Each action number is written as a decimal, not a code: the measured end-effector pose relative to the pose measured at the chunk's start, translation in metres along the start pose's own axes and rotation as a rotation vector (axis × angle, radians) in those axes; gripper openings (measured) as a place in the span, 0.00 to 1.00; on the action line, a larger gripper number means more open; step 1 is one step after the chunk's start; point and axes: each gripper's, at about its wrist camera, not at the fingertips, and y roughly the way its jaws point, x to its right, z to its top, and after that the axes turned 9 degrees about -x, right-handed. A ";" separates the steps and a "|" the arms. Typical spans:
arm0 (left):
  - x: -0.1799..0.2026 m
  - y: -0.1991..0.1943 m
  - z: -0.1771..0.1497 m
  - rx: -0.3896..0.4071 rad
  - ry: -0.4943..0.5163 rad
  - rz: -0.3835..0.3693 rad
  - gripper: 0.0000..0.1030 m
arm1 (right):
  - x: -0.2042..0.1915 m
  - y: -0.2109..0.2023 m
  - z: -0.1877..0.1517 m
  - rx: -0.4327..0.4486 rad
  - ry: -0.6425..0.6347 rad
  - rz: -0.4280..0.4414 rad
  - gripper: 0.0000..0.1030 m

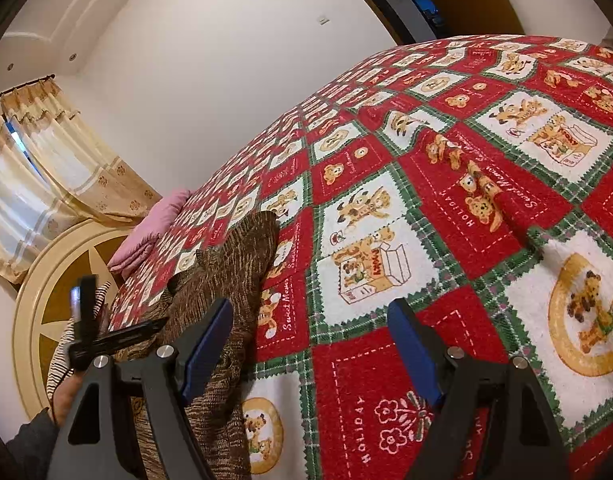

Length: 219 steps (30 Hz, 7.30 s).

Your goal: Fold small clothes

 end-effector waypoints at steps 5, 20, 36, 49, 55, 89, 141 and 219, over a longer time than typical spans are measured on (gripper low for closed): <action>-0.002 -0.010 -0.010 0.072 0.035 0.101 0.07 | -0.001 0.003 0.001 -0.008 -0.002 -0.005 0.78; 0.000 -0.028 -0.061 0.074 0.064 0.174 0.77 | -0.042 0.008 0.001 -0.038 -0.171 -0.088 0.81; -0.074 -0.064 -0.154 0.066 -0.080 0.032 0.88 | -0.094 0.041 -0.037 -0.366 -0.505 -0.182 0.49; -0.165 -0.094 -0.187 0.112 -0.233 0.093 0.97 | -0.124 0.101 -0.001 -0.346 -0.448 -0.351 0.56; -0.230 -0.087 -0.205 0.090 -0.357 0.125 0.97 | -0.103 0.077 0.004 -0.289 -0.384 -0.367 0.58; -0.366 -0.024 -0.188 0.157 -1.024 -0.234 0.07 | -0.190 0.104 -0.088 -0.266 -0.665 -0.342 0.86; 0.046 -0.050 -0.066 0.071 -0.075 -0.011 0.57 | -0.062 0.002 -0.051 -0.151 -0.359 -0.228 0.87; -0.184 -0.018 -0.119 0.109 -0.371 0.116 1.00 | -0.208 0.115 -0.064 -0.346 -0.481 -0.154 0.07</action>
